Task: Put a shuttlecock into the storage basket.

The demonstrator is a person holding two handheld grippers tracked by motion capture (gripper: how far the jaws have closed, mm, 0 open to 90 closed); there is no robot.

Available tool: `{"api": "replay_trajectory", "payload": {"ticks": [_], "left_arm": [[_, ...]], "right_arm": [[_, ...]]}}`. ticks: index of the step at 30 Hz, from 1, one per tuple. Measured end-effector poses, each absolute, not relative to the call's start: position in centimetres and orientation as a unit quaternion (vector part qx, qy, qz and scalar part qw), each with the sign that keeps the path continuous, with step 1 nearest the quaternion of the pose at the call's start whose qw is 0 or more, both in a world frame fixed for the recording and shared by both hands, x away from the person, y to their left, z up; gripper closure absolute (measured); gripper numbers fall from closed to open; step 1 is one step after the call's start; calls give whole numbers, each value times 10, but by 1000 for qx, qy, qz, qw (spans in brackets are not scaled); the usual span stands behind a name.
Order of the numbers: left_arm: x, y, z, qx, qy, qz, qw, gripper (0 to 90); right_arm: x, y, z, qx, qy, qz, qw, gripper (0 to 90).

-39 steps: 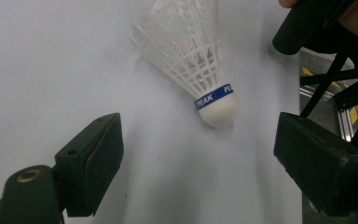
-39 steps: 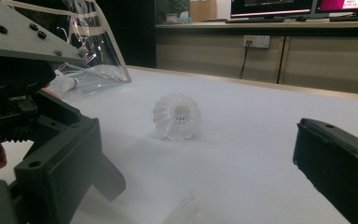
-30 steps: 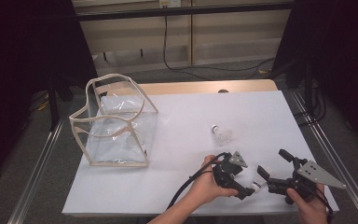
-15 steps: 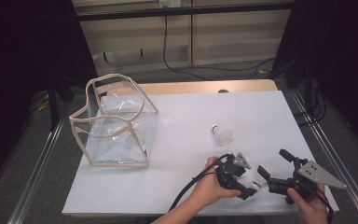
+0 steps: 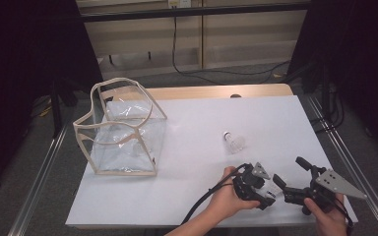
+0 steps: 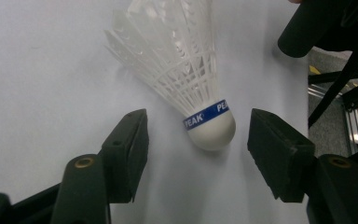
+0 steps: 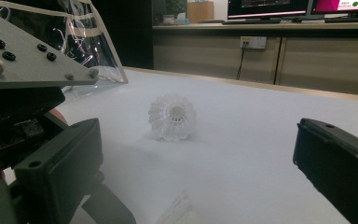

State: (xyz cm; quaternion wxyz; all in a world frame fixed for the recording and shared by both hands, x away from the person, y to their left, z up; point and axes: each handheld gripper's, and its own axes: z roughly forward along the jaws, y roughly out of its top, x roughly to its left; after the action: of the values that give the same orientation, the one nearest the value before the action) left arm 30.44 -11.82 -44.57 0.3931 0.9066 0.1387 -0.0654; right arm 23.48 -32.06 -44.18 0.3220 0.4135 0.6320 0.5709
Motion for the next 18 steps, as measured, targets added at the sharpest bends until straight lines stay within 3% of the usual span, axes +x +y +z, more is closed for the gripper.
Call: {"api": "replay_trajectory", "payload": {"ticks": [18], "left_arm": [[309,-111,-446,898,152,-63,407,518]], "right_arm": [[235,-321,-442,415,630,571,323,10]]}}
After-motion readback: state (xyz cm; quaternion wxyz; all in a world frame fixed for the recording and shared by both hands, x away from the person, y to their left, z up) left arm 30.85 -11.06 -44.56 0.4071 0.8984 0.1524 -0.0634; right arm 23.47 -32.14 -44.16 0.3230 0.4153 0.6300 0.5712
